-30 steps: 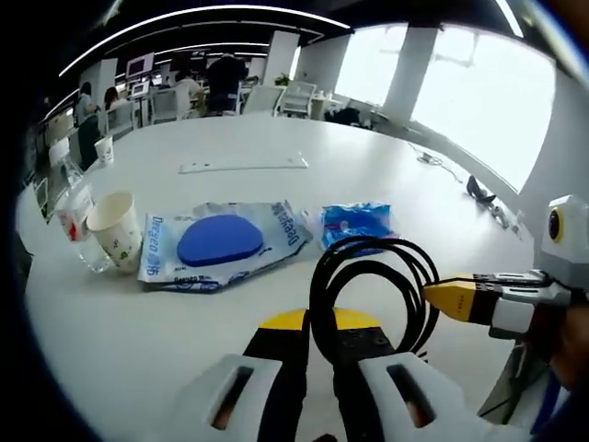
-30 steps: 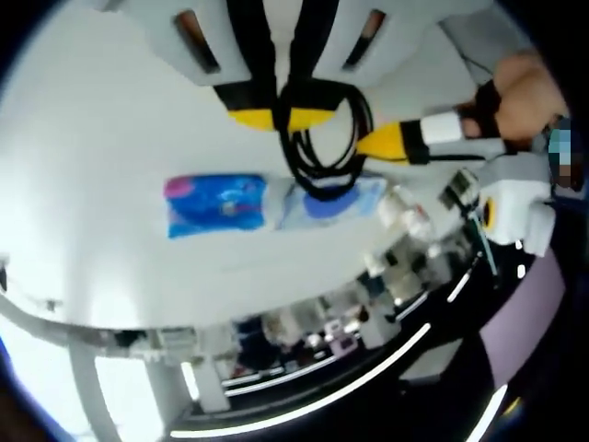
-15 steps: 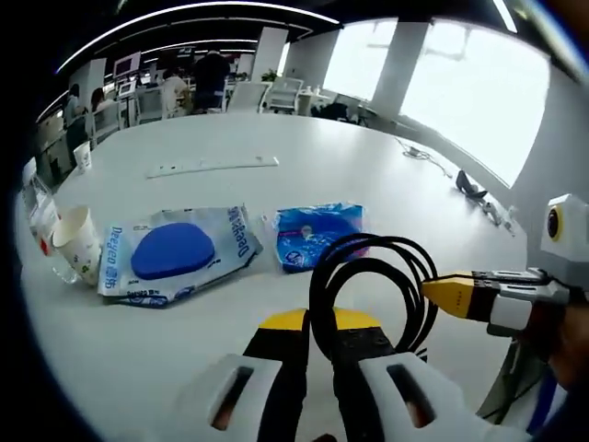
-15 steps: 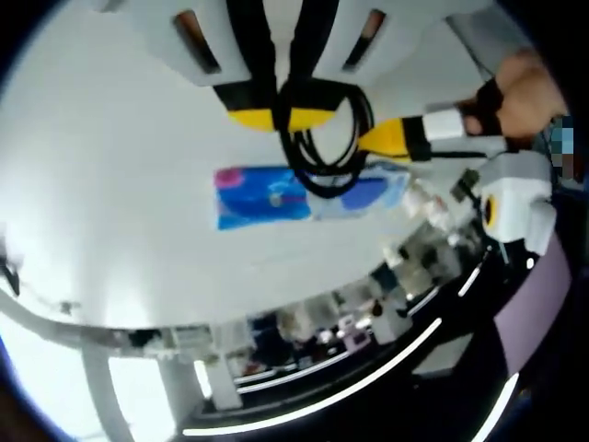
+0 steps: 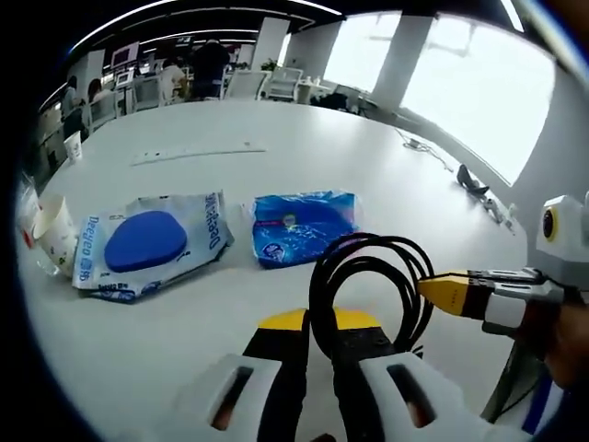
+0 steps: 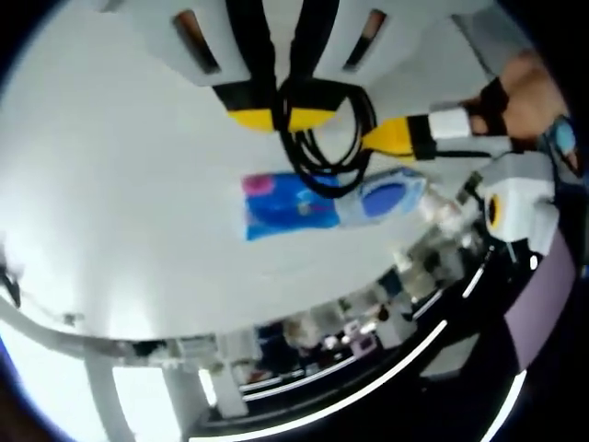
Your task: Arrange the tabletop items into an orderly group along one side of the table until the central work area is clear of visible clutter.
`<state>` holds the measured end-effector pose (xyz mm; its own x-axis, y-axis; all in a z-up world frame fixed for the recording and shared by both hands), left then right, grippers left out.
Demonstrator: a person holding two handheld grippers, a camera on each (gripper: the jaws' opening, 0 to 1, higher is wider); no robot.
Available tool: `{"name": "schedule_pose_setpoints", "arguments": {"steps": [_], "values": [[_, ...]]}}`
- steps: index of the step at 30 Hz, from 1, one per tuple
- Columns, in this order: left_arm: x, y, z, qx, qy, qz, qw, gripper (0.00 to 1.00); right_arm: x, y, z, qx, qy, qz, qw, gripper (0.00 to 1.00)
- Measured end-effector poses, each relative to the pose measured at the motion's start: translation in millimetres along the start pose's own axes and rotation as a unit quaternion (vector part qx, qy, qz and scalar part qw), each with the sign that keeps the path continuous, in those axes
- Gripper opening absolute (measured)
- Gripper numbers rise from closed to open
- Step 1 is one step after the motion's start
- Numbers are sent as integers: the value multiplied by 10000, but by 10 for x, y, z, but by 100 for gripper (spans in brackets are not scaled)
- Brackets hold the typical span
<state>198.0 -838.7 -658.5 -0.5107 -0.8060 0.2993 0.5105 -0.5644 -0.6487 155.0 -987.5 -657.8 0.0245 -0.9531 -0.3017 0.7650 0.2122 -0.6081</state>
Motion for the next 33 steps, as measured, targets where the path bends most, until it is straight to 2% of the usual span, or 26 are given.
{"name": "schedule_pose_setpoints", "arguments": {"steps": [13,21,24,33], "values": [[-38,180,-36,-180,-265,106,9994,7,147,190,11,-160,54,133,9998,0],[-54,242,-75,-322,-270,134,9990,7,188,279,-16,-341,60,178,9992,0],[-59,270,-116,-429,-274,122,9986,7,209,316,-61,-505,101,181,9985,0],[-69,288,-107,-435,-237,98,9987,7,227,352,-83,-538,144,176,9983,0]]}}
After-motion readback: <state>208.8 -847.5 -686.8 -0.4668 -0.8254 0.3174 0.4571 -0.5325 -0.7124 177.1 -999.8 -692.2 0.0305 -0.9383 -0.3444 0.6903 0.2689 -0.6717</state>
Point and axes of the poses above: the point that each gripper's makers call its tool centre point, and the gripper's own axes: y roughly forward along the fingers, x roughly to its right, z roughly out of its top, the point moved 7 cm from there along -y, roughly backward along the fingers, and after that the axes turned 3 degrees about -z, right-handed, at the moved point
